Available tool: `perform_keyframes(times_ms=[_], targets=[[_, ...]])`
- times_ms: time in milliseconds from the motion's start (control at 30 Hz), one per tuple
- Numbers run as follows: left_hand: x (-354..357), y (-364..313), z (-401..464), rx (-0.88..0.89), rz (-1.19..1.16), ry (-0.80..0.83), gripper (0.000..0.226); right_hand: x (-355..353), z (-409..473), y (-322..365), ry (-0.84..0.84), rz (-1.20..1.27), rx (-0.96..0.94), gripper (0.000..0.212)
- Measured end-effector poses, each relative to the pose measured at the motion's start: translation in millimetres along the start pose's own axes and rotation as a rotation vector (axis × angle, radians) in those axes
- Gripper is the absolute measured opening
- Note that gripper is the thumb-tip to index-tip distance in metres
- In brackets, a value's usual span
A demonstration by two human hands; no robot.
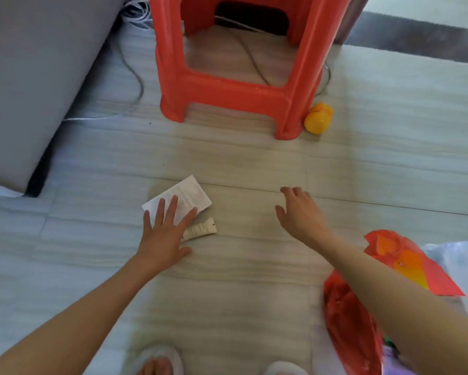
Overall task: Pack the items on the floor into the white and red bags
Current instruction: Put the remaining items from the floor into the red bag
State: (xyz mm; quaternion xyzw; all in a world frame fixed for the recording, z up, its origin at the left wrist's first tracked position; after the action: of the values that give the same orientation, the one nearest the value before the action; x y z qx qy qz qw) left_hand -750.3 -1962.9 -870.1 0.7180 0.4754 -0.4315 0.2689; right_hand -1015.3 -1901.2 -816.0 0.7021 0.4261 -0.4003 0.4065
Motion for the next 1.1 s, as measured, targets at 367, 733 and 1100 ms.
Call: perform_keyframes(times_ms=[367,733,1100], targets=[[-19,-73,73,0.244,0.131,-0.126,0.081,-8,83,-63,-0.173,0.158,0.233,0.048],[-18,-120,105,0.267,0.141,-0.261,0.088,-58,192,-129,-0.309,0.093,0.288,0.061],[-15,-115,117,0.34,0.139,-0.363,0.081,-58,209,-140,-0.316,0.196,0.256,0.074]])
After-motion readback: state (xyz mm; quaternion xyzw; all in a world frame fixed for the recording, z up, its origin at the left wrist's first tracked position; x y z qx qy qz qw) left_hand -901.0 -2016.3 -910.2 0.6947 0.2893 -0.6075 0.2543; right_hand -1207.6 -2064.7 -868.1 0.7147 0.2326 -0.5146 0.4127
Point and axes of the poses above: each hand's wrist, its own z-axis towards the middle knuckle, its own x-axis out of the palm, y = z × x, the point moved 2 cm from there along z, towards the middle knuckle, and after that the axes turned 7 degrees about -x, right-handed, at the moved point
